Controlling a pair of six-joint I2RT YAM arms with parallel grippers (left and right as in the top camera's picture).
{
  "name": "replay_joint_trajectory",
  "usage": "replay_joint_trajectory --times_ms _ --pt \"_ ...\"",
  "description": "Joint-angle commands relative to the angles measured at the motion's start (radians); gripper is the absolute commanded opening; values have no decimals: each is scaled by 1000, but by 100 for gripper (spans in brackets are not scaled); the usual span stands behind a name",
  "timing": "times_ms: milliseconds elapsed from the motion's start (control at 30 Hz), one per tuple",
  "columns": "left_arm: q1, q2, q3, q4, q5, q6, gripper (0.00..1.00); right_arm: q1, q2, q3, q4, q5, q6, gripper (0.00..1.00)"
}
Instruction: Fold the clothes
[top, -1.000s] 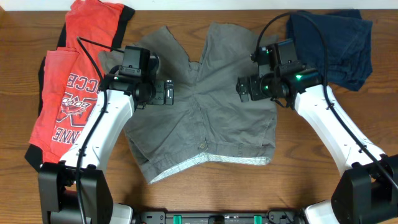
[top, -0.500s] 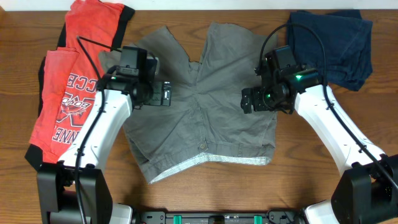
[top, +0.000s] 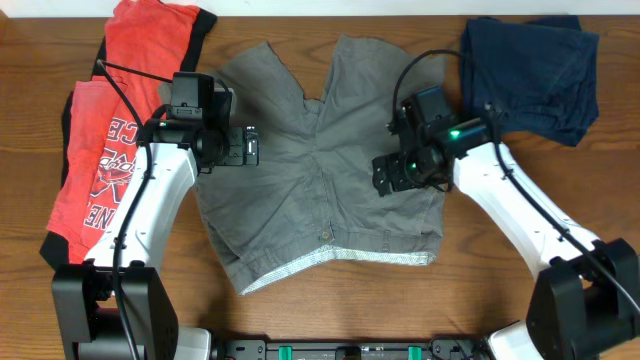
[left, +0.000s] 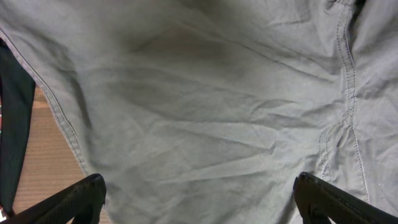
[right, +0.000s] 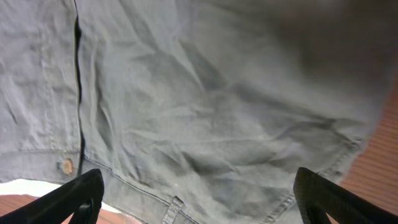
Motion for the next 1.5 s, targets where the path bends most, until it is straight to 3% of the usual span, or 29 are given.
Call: replay_joint_trajectory --times_ms 0,433,800,1167,1467 --pt "7 6 -5 11 -31 10 98 12 32 -14 3 -1 -43 95" --pt "34 6 -5 22 -64 10 98 10 165 -64 31 -38 -61 91" --pt "34 17 -5 22 -63 16 98 -78 327 -64 90 116 -37 93" --pt "34 121 -5 50 -44 21 98 -264 427 -60 416 116 -63 85" --pt "34 218 -5 147 -22 21 98 -281 427 -27 733 119 -90 84"
